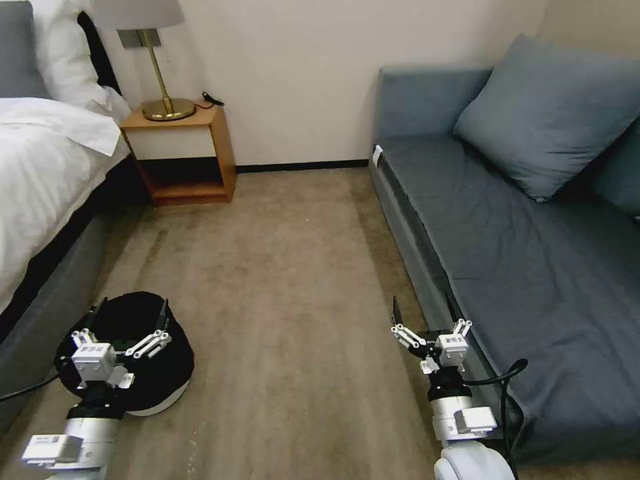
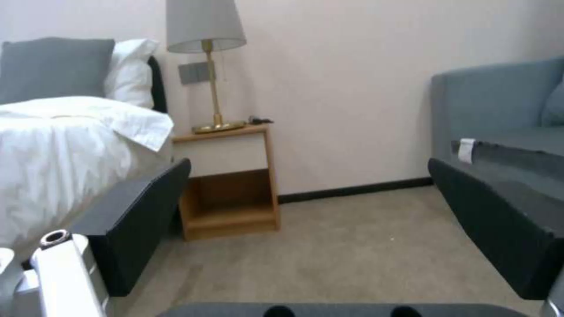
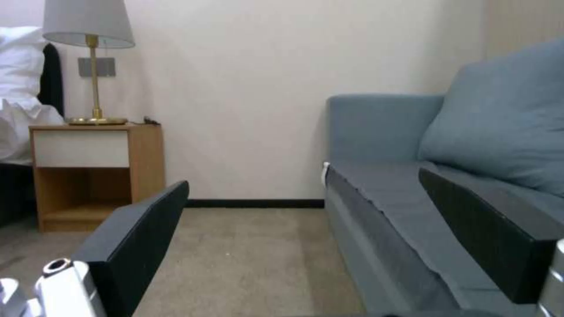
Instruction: Pick up the trash bin, then pick up the garbage on the floor and place it into the trash bin.
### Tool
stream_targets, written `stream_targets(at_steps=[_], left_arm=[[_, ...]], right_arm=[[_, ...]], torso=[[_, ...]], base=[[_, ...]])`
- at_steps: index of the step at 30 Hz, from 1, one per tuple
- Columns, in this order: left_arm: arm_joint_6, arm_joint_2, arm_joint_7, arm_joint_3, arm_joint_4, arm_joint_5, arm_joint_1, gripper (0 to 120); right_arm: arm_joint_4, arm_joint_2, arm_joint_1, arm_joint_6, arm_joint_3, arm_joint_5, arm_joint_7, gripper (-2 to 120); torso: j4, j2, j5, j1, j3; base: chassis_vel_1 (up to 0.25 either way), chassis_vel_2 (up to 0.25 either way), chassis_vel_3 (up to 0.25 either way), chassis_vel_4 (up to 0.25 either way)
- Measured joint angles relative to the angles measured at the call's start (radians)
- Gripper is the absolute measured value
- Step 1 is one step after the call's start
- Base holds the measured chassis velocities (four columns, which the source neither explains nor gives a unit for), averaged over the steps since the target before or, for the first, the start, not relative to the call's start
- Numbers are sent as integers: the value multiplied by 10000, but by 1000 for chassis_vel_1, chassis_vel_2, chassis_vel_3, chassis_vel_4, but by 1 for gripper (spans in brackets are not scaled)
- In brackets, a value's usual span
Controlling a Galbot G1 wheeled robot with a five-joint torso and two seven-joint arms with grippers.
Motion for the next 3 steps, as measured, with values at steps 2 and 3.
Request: stream_targets(at_steps=[2, 3], left_arm=[[2, 0, 0, -1, 0, -1, 0, 100], [2, 1, 0, -1, 0, -2, 0, 100]], right_arm=[[0, 0, 0, 0, 0, 0, 0, 100], [0, 0, 0, 0, 0, 0, 0, 100]], torso=[[1, 0, 0, 0, 0], [0, 0, 0, 0, 0]], base=[[0, 0, 0, 0], [0, 0, 0, 0]])
